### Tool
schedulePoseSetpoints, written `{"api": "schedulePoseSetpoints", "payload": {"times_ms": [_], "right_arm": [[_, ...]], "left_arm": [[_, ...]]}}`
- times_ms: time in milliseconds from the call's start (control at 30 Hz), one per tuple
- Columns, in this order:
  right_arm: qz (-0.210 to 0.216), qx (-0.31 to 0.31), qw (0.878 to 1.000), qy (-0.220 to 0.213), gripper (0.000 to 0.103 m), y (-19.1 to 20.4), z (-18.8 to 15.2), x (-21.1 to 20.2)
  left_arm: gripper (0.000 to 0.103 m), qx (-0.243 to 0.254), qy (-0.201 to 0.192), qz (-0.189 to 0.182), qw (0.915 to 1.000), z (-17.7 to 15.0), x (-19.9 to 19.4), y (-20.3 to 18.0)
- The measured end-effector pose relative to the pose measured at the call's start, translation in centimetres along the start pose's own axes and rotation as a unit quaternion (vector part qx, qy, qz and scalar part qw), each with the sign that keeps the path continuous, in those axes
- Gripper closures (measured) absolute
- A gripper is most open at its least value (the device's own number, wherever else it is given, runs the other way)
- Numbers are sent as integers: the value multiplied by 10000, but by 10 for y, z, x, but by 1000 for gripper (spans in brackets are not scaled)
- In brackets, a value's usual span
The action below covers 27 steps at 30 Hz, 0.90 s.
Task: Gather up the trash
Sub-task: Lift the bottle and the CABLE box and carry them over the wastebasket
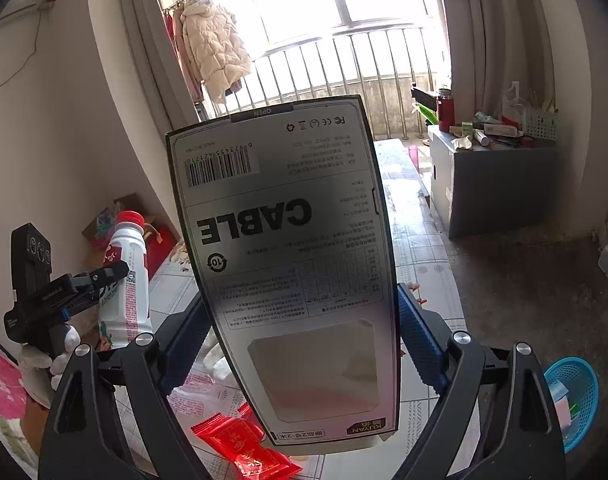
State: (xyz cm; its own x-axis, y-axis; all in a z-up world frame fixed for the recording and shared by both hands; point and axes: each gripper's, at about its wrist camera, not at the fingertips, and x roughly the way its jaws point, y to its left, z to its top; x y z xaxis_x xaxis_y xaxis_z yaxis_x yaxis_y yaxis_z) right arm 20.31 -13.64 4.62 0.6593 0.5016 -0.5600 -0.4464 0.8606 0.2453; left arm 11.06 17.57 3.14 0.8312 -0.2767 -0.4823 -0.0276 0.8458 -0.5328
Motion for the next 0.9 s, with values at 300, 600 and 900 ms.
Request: {"api": "schedulePoseSetpoints", "payload": {"times_ms": [300, 600, 900], "right_arm": [[-1, 462, 9974, -553, 18, -32, -8, -58], [-503, 1226, 9858, -1032, 18, -91, -50, -133], [-1586, 2347, 9503, -1290, 18, -176, -115, -210]], "left_arm": [[41, 404, -73, -403, 9983, -4, -6, -51], [42, 941, 275, -1038, 9898, -14, 23, -135], [42, 1426, 1345, -1855, 9629, -48, 95, -244]]}}
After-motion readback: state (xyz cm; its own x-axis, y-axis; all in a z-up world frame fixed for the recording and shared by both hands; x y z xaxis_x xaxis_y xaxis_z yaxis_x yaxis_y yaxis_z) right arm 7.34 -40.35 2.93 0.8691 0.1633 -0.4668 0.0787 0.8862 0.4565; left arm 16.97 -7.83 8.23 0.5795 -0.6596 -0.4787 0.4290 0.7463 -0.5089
